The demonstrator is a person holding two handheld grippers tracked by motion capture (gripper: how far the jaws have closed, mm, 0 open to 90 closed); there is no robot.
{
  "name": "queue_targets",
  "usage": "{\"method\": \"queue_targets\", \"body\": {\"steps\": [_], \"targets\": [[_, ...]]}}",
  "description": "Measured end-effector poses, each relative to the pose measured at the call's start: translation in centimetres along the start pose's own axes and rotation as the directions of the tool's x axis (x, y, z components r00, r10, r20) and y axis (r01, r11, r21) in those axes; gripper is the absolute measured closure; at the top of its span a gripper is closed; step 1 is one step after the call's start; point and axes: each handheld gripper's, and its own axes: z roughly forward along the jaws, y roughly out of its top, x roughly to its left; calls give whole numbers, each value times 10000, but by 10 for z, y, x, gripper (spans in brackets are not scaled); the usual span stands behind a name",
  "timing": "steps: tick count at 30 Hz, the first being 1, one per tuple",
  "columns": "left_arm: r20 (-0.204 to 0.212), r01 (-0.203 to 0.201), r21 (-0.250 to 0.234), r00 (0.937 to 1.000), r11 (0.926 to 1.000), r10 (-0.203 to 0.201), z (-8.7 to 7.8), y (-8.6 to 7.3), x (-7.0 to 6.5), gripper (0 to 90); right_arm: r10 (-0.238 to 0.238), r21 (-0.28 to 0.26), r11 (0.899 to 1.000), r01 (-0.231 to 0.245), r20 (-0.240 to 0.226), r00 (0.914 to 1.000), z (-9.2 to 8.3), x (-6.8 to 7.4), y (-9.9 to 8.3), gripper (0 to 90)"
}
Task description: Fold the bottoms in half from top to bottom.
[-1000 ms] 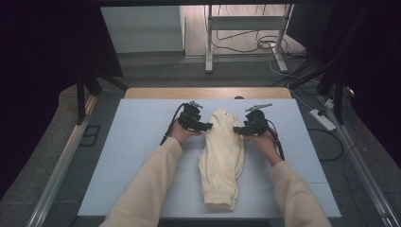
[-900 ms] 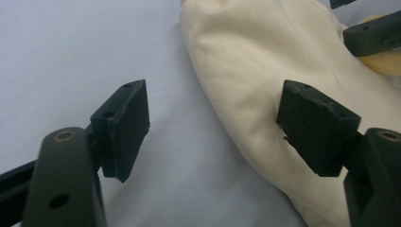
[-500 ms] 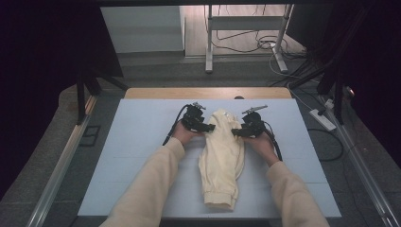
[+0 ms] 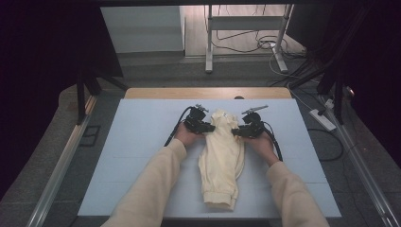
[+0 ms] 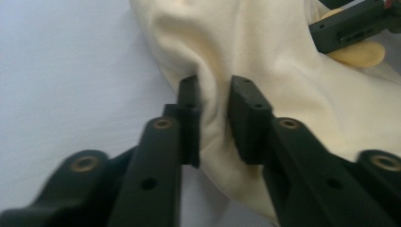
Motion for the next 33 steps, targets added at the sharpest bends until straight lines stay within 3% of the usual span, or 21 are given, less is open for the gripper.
{"method": "queue_targets", "body": {"steps": [8, 15, 20, 28, 33], "targets": [[-38, -229, -122, 9997, 9997, 229, -5, 0, -2, 825, -492, -23, 9988, 492, 59, 9988, -1, 3, 2, 758], [-79, -323, -358, 9995, 9988, 321, -22, -1, -1, 829, -705, -211, 9973, 706, 40, 9975, -2, 8, 7, 782], [-256, -485, -638, 9986, 9968, 469, -38, 0, -1, 829, -967, -593, 9936, 966, 14, 9953, -7, 16, 19, 787], [-519, -419, -1117, 9980, 9929, 362, -60, 2, 3, 830, -1487, -859, 9851, 1491, 113, 9888, -15, 26, 44, 787], [-702, -441, -1225, 9969, 9915, 356, -67, 2, 5, 830, -1545, -934, 9835, 1550, 125, 9879, -14, 31, 51, 787]]}}
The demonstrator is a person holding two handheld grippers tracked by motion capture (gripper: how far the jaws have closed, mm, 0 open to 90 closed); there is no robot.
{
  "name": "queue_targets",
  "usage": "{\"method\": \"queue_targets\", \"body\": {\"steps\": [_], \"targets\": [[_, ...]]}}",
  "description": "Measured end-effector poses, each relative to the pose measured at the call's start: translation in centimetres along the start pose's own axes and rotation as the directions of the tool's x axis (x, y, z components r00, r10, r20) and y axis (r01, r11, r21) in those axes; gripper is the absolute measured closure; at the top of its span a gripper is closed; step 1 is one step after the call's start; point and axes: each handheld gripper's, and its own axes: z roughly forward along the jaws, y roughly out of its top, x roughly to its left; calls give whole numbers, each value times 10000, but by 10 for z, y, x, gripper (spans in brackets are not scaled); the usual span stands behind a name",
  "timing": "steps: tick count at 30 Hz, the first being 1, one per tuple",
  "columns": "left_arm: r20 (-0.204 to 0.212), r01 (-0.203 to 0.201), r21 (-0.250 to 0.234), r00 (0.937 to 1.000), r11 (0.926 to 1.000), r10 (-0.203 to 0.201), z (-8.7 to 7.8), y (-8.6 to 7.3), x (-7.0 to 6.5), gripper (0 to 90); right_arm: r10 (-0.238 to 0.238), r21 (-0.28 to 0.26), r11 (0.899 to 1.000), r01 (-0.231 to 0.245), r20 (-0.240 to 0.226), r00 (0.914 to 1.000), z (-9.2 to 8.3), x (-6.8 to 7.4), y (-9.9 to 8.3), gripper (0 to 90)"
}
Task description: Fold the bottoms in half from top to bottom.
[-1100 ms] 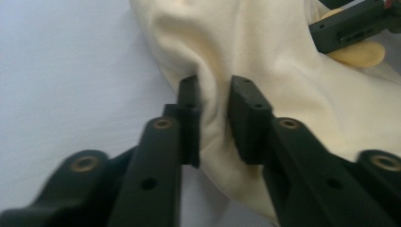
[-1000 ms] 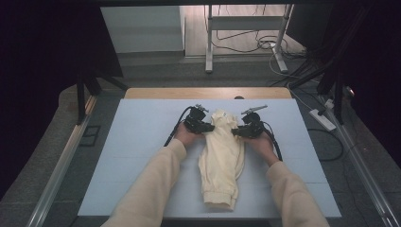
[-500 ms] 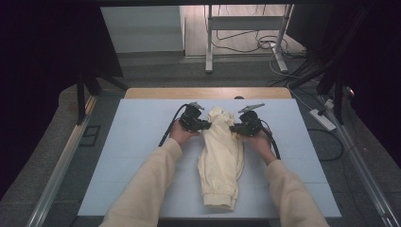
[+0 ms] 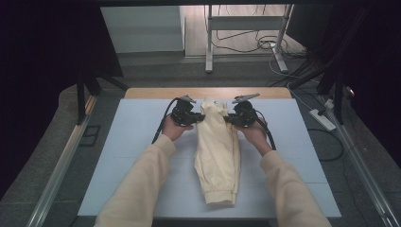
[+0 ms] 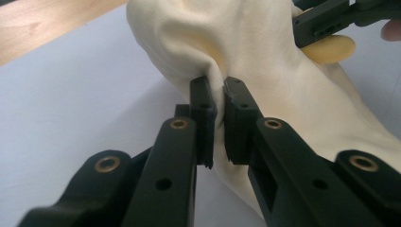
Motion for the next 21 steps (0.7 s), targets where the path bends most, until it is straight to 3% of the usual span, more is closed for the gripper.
{"method": "queue_targets", "body": {"steps": [7, 15, 21], "targets": [[-188, -49, -110, 9998, 9999, 47, -9, 7, 6, 831, -63, -201, 9998, 64, 67, 10000, 1, 4, 11, 788], [-561, -386, -646, 9978, 9972, 350, -31, 29, 6, 830, -261, -994, 9946, 296, 364, 9990, -17, 6, 35, 788], [-557, -370, -506, 9979, 9980, 341, -27, 26, 7, 830, -273, -828, 9961, 303, 361, 9990, -15, 6, 32, 789]]}}
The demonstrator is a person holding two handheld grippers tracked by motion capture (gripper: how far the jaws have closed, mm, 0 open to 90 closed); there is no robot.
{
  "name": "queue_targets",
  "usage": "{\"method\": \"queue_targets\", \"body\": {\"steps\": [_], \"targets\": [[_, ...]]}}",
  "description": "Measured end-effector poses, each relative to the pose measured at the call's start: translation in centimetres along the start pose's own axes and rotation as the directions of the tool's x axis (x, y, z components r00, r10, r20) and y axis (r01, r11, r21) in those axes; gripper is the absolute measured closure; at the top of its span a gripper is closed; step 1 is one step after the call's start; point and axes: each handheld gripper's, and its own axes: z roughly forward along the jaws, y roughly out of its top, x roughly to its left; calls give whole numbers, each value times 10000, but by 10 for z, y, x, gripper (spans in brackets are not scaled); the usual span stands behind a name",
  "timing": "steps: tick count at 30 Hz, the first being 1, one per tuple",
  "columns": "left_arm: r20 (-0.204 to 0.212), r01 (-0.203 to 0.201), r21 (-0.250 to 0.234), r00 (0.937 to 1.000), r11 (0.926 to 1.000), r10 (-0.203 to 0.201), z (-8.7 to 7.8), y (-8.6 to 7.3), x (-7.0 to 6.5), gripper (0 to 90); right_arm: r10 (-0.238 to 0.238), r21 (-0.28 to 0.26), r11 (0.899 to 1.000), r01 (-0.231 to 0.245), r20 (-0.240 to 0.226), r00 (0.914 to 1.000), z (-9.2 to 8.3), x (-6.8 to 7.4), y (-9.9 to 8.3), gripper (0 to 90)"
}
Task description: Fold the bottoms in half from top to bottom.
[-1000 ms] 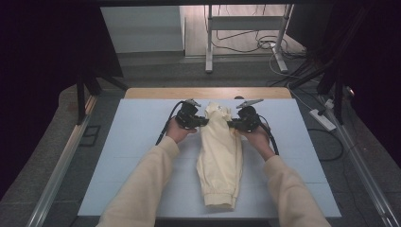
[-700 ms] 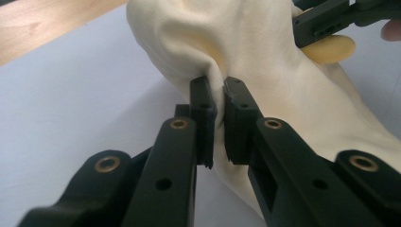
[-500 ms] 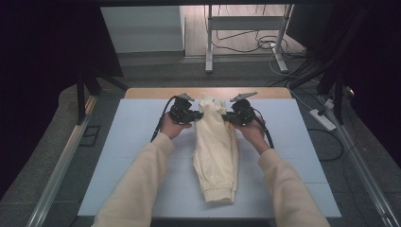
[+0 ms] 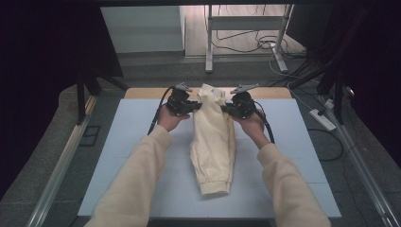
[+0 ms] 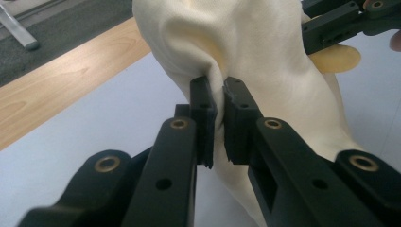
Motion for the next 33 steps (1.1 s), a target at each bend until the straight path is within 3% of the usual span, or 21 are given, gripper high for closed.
{"method": "queue_targets", "body": {"steps": [4, 10, 19, 33], "targets": [[-106, -119, -122, 9999, 9999, 118, -1, 6, 2, 831, -105, -45, 9999, 105, 116, 9999, 0, -2, 3, 789], [-90, -213, -471, 9997, 9987, 209, -12, 21, 2, 830, -117, -598, 9981, 129, 216, 9997, -13, -7, 19, 789], [-17, -83, -187, 10000, 9998, 83, -3, 4, 1, 828, -167, -160, 9997, 169, 125, 9998, -2, -1, 5, 788], [165, -124, -317, 9998, 9994, 129, -2, -13, -6, 825, -109, -85, 9999, 109, -6, 9999, 2, 4, -12, 788]]}}
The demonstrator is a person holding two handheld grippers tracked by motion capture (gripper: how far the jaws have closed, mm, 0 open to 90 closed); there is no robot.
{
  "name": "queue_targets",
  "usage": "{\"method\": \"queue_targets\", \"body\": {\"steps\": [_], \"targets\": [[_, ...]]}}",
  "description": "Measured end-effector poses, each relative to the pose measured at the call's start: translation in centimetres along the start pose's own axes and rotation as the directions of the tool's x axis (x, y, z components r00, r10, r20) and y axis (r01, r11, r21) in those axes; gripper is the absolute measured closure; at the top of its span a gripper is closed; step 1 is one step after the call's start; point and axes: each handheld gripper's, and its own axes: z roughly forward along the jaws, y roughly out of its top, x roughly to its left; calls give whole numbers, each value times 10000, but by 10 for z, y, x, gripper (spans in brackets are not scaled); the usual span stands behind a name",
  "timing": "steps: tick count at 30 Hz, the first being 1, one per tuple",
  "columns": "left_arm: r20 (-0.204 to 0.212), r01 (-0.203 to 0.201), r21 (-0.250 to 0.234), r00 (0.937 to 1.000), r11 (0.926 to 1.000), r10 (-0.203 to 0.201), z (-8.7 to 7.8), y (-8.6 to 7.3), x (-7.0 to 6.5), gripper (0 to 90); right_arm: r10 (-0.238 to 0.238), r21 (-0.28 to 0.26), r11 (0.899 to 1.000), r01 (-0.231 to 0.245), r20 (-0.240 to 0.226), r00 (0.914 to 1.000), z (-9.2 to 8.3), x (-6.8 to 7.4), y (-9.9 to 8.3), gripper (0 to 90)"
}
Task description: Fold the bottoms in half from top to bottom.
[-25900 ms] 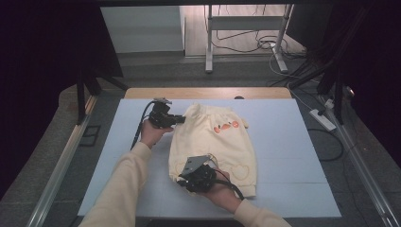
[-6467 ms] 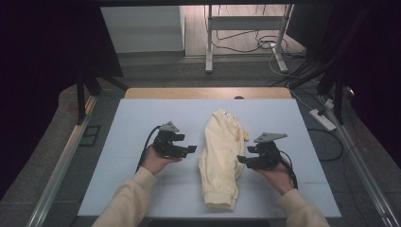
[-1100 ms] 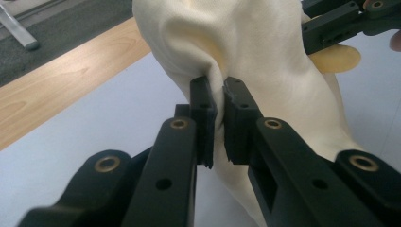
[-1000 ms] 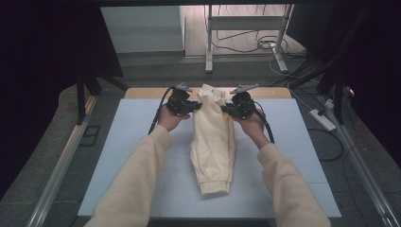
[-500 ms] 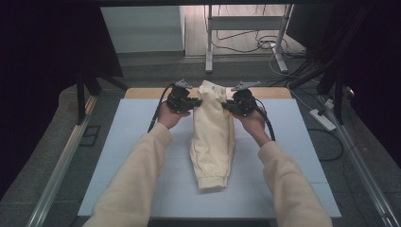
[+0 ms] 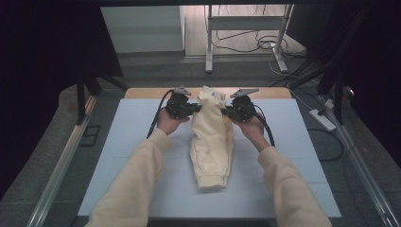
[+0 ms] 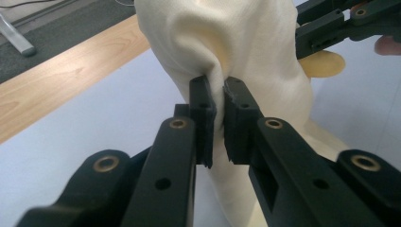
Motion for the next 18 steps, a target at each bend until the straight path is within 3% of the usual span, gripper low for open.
{"method": "queue_targets", "body": {"steps": [18], "targets": [[262, 83, -4, 9996, 10000, -83, -5, -15, -8, 824, 17, 263, 9997, -8, -344, 9994, -5, 11, -9, 788]]}}
